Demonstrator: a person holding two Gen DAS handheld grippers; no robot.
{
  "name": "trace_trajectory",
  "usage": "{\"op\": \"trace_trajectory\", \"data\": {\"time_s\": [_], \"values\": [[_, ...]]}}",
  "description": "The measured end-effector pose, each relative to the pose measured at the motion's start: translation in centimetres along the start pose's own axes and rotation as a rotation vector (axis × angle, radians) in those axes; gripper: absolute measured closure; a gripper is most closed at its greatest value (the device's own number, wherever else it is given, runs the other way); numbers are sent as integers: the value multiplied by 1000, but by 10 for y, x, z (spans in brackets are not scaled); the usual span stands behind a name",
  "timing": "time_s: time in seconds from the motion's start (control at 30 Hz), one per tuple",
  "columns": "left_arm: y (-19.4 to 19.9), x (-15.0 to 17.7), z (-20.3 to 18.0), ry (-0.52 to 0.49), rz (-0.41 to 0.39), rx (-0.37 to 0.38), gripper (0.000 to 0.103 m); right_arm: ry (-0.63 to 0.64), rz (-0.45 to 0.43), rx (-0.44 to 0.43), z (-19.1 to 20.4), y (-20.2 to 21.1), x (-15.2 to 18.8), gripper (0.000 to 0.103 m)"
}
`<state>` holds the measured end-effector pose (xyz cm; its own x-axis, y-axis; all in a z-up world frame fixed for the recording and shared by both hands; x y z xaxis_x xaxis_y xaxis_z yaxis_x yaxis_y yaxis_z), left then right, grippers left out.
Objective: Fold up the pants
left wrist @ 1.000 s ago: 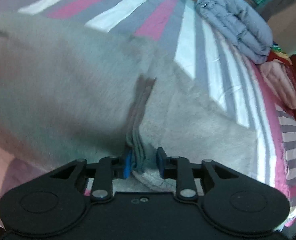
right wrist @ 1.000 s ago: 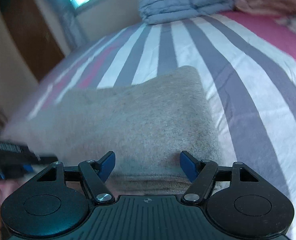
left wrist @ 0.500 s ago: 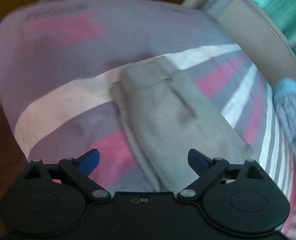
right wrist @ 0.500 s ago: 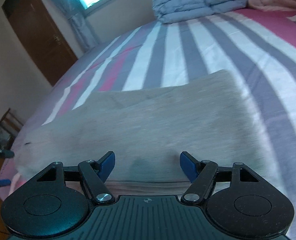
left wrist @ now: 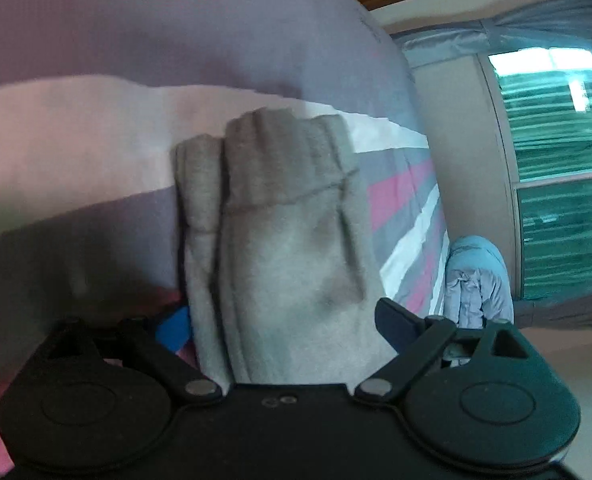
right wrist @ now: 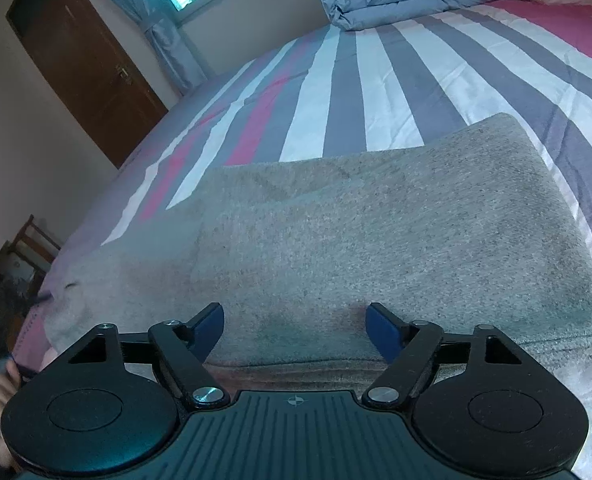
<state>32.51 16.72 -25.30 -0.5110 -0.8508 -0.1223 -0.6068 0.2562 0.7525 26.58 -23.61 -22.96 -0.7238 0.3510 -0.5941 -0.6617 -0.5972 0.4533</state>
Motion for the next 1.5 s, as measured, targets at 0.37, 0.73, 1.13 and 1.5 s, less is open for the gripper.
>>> {"op": "trace_trajectory", "data": {"time_s": [0.37, 0.73, 1.13, 1.5], "values": [[-18, 1, -17, 11, -80, 65, 17, 57, -1, 45, 6, -9, 3, 21], [0, 5, 0, 2, -66, 33, 92, 68, -2, 52, 6, -13, 4, 21], [70, 61, -112, -438, -147, 139, 94, 160, 22, 98, 28, -24, 11, 21], [34, 285, -181, -1053, 92, 145, 94, 86, 18, 86, -2, 8, 3, 16]]}}
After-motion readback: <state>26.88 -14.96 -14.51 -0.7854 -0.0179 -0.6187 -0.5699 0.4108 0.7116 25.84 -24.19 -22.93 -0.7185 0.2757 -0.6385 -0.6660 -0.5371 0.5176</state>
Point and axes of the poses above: each gripper's, at about its wrist camera, not at the fingertips, and y roughly against the way its jaws point, z to its left, x to its underside, the point moved 6 cm from there along -y, roughly the way its jaws point, and after that the axes turned 14 degrees about -x, right-handed, at the moved point
